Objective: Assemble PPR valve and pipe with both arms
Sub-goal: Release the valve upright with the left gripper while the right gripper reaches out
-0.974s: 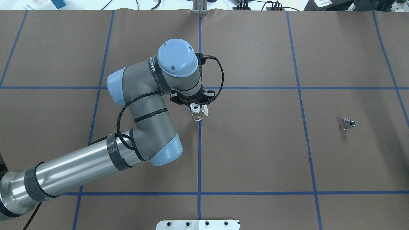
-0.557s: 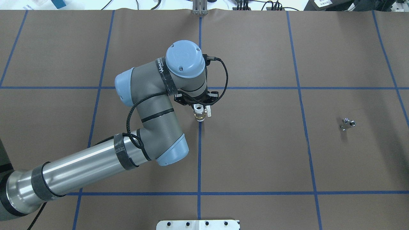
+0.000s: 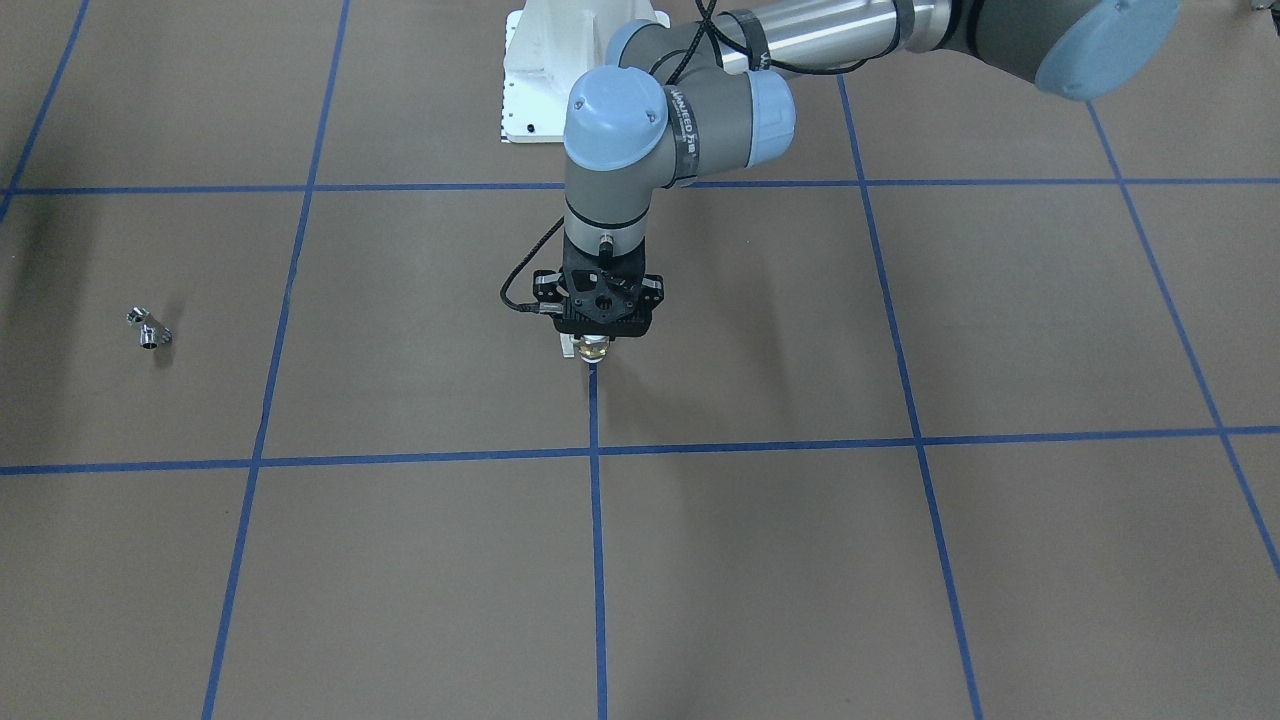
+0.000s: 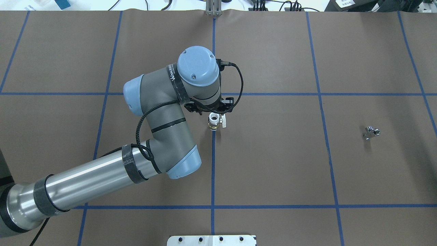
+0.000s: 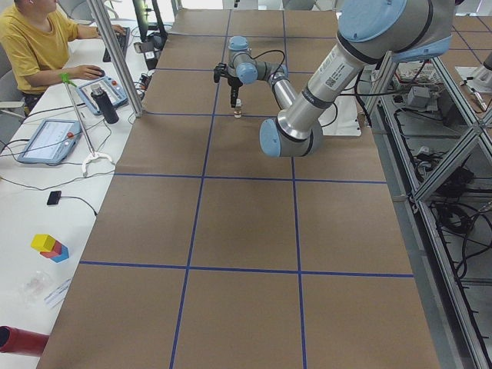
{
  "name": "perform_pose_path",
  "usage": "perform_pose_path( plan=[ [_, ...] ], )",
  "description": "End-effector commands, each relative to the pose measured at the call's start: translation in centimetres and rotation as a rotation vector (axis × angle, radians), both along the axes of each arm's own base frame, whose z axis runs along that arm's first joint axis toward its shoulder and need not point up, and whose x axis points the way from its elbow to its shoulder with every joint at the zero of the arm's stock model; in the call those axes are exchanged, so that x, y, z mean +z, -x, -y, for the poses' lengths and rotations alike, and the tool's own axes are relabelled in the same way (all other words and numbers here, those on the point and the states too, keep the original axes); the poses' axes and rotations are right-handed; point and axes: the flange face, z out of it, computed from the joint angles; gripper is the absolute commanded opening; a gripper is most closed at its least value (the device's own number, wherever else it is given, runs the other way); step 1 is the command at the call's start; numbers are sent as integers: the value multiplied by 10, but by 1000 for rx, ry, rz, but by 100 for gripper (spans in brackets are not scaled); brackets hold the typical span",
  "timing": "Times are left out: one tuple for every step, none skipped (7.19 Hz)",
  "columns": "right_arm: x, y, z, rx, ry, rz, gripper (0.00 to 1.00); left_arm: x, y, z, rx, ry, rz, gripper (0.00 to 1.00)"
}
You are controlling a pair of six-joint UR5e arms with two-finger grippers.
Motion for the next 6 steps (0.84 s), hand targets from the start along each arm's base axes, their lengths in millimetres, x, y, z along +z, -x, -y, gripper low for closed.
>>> perform_pose_path(
  plan=[
    [0, 0, 0, 0, -1, 0, 99, -13, 11, -5, -8, -27, -18, 100],
    [-2, 5, 0, -8, -3, 2, 99, -3, 33, -5, 17, -63, 10, 100],
    [-7, 23, 2, -4, 21, 15, 99, 30, 72, -22, 69, -113, 54, 100],
    [-18, 45, 4, 37, 15, 44, 99, 64, 140, -40, 101, -181, 80, 100],
    [-31, 71, 3, 115, 19, 103, 99, 93, 206, -47, 128, -240, 133, 100],
    [-36, 99, -3, 144, 27, 155, 99, 135, 263, -41, 182, -253, 165, 100]
  ],
)
